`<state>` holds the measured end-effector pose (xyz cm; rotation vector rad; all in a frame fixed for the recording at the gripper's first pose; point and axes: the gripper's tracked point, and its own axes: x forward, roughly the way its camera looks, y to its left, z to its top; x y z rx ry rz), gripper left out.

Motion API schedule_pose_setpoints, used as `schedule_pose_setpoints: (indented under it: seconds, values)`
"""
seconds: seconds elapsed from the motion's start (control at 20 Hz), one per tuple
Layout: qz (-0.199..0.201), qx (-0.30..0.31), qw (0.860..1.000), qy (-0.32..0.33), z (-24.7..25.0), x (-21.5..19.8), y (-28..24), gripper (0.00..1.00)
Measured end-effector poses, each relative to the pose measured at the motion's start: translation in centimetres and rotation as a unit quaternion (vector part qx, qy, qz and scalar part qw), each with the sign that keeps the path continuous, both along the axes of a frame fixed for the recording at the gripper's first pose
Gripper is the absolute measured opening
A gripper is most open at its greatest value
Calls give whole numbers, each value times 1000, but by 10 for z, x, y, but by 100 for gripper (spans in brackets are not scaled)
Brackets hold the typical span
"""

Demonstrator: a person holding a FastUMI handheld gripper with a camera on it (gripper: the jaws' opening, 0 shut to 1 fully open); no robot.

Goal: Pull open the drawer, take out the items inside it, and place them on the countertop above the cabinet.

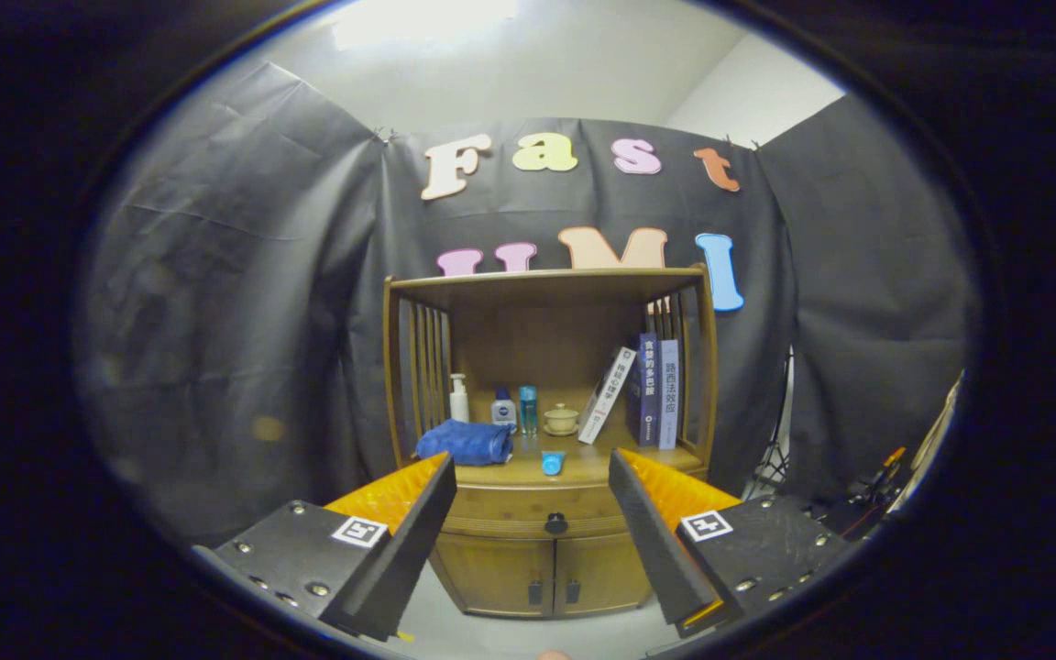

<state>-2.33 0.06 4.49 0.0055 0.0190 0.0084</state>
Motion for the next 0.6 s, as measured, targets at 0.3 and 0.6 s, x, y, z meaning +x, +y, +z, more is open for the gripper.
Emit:
schedule_pose_setpoints:
  seconds: [0.3, 0.6]
  values:
    - [10, 13, 1000, -16, 5, 0, 7, 100]
    - [8, 19, 1000, -13, 0, -2, 1, 100]
